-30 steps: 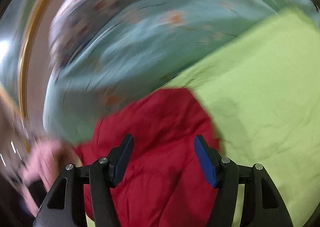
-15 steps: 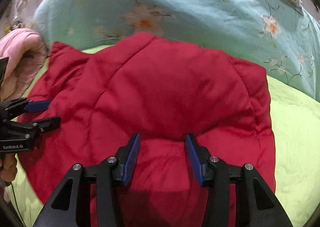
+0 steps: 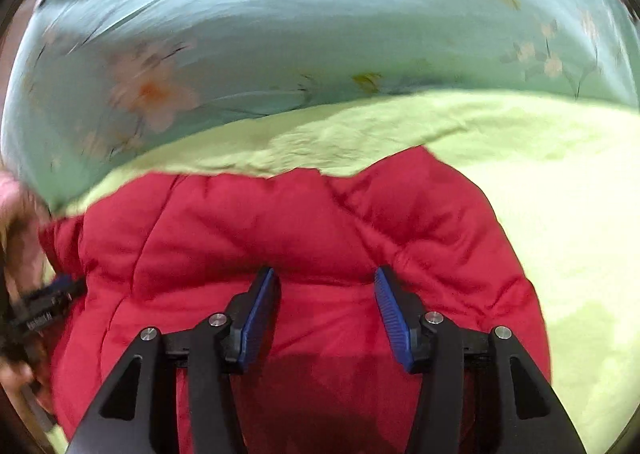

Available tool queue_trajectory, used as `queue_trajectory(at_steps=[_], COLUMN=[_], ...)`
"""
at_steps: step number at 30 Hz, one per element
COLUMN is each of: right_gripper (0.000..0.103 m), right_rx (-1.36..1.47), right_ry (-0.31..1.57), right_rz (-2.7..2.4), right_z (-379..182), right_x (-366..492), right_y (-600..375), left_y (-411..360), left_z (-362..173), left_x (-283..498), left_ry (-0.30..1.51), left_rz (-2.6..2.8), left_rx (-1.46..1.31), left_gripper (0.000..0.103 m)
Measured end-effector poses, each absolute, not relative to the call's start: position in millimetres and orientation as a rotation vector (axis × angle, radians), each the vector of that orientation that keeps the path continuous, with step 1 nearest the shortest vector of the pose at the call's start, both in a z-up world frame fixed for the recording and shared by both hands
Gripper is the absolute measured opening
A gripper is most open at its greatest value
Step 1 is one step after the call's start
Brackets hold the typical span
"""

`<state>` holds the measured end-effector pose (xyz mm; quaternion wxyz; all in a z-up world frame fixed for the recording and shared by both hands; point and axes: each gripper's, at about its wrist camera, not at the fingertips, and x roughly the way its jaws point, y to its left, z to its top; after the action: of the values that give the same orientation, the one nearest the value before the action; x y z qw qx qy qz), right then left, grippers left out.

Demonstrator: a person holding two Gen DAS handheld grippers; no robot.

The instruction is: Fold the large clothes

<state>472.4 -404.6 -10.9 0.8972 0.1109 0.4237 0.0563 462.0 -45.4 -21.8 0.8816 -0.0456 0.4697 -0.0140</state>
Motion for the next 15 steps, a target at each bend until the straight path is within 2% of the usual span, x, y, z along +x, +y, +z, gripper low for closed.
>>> queue_trajectory(at_steps=[2, 9, 15], right_gripper=[0.052, 0.052, 0.055], right_rx=[0.264, 0.32, 0.291], right_ry=[0.878, 0.88, 0.864], right_rz=[0.115, 0.143, 0.128], right_z=[-15.9, -22.2, 0.5], right_x=[479.1, 478.4, 462.6], right_y=[-409.9, -419.5, -427.5], left_y=[-37.2, -18.6, -11.7], left_z=[-28.2, -37.3, -15.3], left_x=[464.5, 462.9, 442.7], left_ry=[0.981, 0.984, 0.977], left_rz=[-0.029, -0.023, -0.022], left_rx=[-0.13, -0.168, -0.142], left_gripper=[0.095, 0.097, 0.096])
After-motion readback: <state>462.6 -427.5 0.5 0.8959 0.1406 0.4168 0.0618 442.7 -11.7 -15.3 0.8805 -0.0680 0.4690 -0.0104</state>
